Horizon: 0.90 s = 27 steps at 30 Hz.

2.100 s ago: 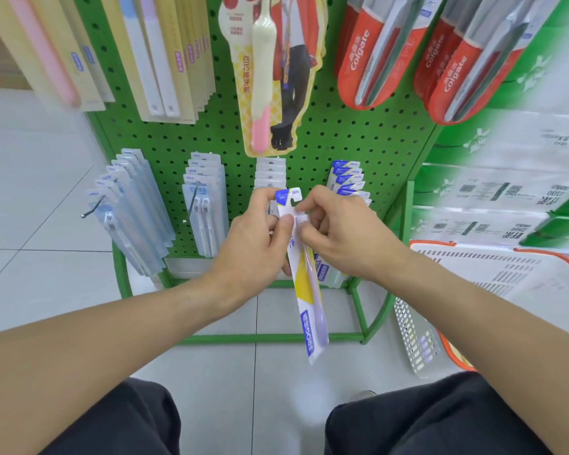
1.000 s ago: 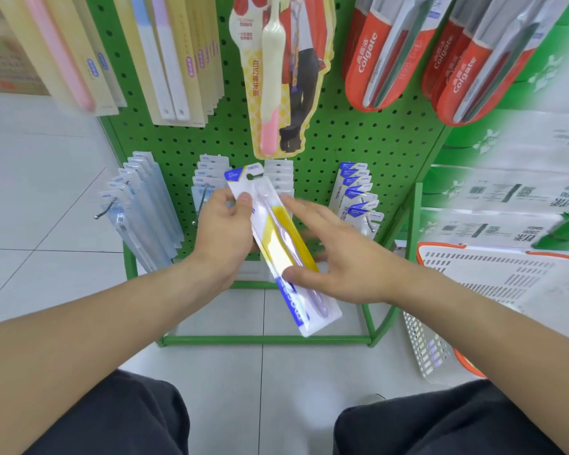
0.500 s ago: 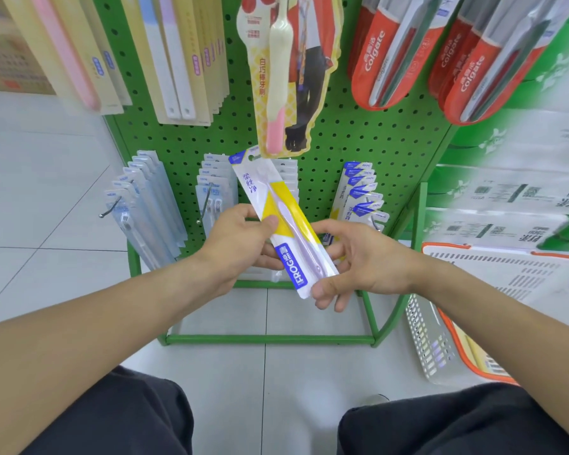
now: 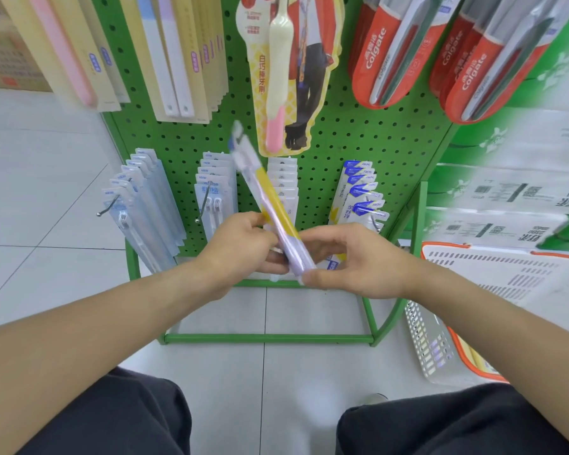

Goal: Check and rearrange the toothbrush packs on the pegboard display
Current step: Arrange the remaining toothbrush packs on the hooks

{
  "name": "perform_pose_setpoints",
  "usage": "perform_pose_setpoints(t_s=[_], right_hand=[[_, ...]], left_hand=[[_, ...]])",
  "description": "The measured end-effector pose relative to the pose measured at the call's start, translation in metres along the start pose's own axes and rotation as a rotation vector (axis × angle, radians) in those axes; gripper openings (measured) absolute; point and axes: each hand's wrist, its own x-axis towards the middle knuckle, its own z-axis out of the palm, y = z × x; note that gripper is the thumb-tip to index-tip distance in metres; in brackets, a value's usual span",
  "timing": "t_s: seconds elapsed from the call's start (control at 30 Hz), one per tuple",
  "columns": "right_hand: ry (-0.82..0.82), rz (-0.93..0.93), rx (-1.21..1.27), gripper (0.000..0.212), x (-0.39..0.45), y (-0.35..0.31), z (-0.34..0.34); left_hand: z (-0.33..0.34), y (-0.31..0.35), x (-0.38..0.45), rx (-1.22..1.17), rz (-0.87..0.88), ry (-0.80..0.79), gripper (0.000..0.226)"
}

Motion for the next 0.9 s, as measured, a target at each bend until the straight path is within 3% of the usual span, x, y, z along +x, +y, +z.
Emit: perform_pose_setpoints(t_s=[0.17,0.3,0.47,0.53,0.6,0.7,0.9], right_hand=[[0.029,0.027,-0.138,0.060,0.001,0.001,0.001],[0.057,0.037,-0.066,0.045,0.004,0.003,0.003],[0.089,0.144,0.000,0.105,0.009,0.008,0.009],[0.109,0.161,0.017,0.117,0.011,0.010,0.012],[0.107,0.170,0.036,0.115,0.014,0.011,0.015],[0.119,0.136,0.073,0.090,0.016,0.010,0.020],[0.315,0.156,0.149,0.060,0.023,0.007,0.010]], left_hand=[[0.000,0.004,-0.006,-0.279,-0.054,-0.243,0.032],[0.002,0.000,-0.005,-0.311,-0.066,-0.200,0.032],[-0.001,-0.005,-0.010,-0.214,-0.091,-0.244,0.030],[-0.002,-0.007,-0.013,-0.213,-0.114,-0.306,0.032],[-0.004,-0.007,-0.017,-0.178,-0.128,-0.406,0.034],[-0.009,-0.010,-0.018,-0.078,-0.162,-0.514,0.035],[-0.023,-0.018,-0.016,0.045,-0.263,-0.636,0.032]])
